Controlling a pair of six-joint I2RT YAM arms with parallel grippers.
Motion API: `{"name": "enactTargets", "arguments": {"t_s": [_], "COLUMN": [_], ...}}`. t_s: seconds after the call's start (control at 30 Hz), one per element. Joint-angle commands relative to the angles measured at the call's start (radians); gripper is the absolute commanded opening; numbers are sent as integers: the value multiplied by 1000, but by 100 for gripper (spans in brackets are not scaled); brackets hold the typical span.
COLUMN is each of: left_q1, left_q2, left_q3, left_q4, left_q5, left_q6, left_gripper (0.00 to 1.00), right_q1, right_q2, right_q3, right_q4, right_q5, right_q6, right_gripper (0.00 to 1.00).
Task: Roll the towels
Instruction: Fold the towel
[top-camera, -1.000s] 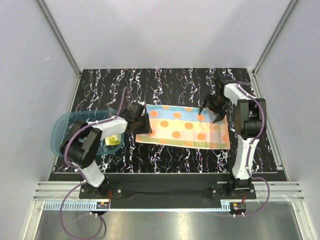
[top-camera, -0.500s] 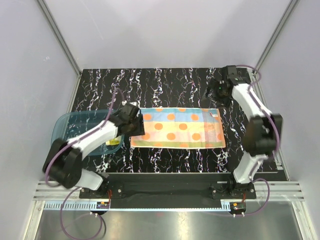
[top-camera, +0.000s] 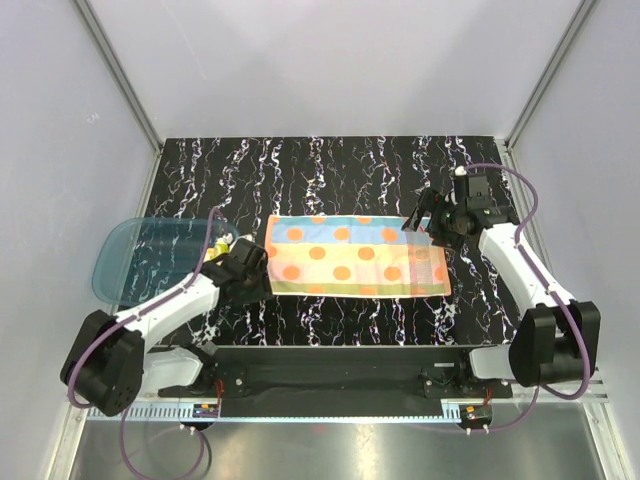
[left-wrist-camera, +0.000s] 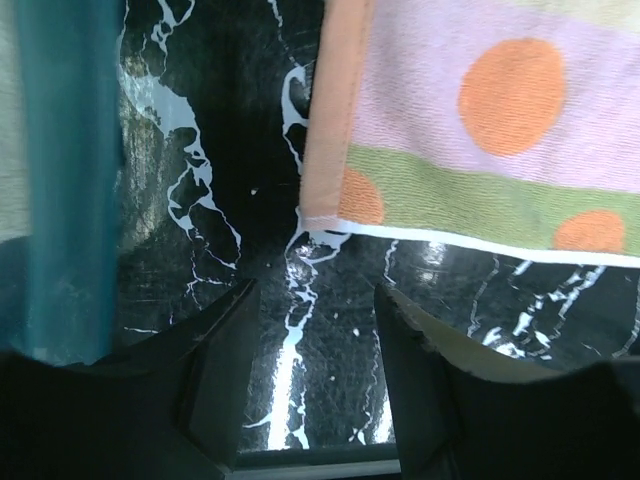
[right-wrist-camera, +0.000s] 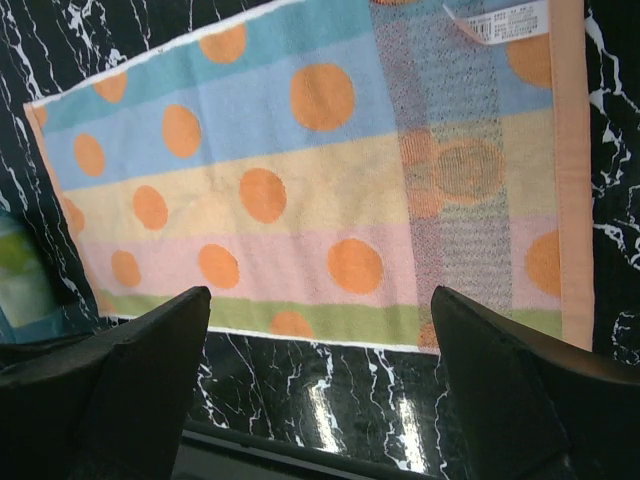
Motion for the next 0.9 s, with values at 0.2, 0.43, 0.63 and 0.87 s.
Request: {"name": "enactTargets", "arguments": {"t_s": [0.2,0.43,0.63,0.87], "left_q1": [-3,2,10,10], "left_q2": [128,170,211,248], "left_q3": [25,46,45,46], "left_q4": [89,103,125,157], "left_q5": [-78,-104,-104,-66], "left_q6": [-35,-33,-32,-15], "left_gripper": [53,52,41,13], "right_q1": [0,0,0,1], "right_q2": [-197,-201,-203,-209], "right_q3": [-61,-79,-82,-87], "right_q4": [30,20,11,-12], "right_q5": [-60,-69,-72,-3], "right_q6": [-34,-46,-48,-20], "right_gripper": [100,100,100,100]}}
